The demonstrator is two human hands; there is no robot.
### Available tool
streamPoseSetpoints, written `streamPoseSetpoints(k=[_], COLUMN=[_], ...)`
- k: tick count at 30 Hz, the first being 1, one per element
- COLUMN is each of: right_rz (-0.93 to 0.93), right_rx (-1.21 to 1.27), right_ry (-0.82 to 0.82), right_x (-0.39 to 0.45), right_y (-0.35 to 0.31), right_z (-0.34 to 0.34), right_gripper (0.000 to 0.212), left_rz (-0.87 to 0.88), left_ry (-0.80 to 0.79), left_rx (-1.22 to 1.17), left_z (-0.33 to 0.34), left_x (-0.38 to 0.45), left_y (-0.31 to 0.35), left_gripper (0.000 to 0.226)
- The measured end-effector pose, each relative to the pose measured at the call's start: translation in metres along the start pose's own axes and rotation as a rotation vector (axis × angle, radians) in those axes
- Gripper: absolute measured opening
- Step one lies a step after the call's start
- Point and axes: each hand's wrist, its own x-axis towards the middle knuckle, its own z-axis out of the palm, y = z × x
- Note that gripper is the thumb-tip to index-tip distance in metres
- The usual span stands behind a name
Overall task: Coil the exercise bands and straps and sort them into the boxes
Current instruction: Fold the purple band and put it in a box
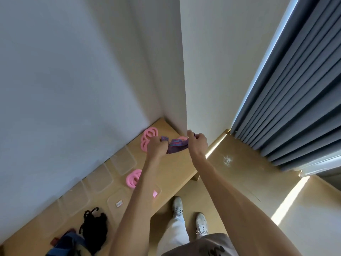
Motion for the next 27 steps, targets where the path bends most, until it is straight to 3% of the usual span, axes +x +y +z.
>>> streamPoseSetpoints(k=[2, 5, 10, 14, 18, 22, 25, 27], right_rz=[-0.04, -0.333, -0.517, -0.48, -0.326, -0.322, -0.239, -0.192], right_rx=[-0.115, -0.048, -0.045, 0.089, 0.222, 0.097, 0.285, 0.265], right_ry=[-0.022, -0.219, -0.606, -0.88, -1.085, -1.089, -1.001, -0.925], right_x=[-0.004, -0.018, -0.032, -0.038, -0.045, -0.055, -0.066, -0.073], right_y=[0.002, -0.004, -0.042, -0.059, -0.066, -0.066, -0.066, -0.069], right_z=[-0.002, 0.002, 0.023, 0.034, 0.051, 0.07, 0.087, 0.096], right_gripper=[0.037, 0.053, 0.037, 0.025, 0.035, 0.027, 0.029, 0.036], left_rz=[0.183, 0.319, 0.464, 0.56, 0.581, 0.503, 0.56, 0.594], left_ry=[0.122, 0.219, 0.143, 0.121, 0.125, 0.029, 0.015, 0.122], left_rx=[0.147, 0.256, 0.21, -0.029, -0.323, -0.555, -0.423, -0.282], left_z=[-0.014, -0.029, -0.057, -0.087, -0.105, -0.125, -0.13, -0.131], left_x=[-0.014, -0.025, -0.03, -0.031, -0.034, -0.023, -0.018, -0.017], left_y=[0.005, 0.018, 0.031, 0.029, 0.032, 0.036, 0.033, 0.028], left_gripper=[0.016, 0.024, 0.023, 0.025, 0.022, 0.019, 0.015, 0.01])
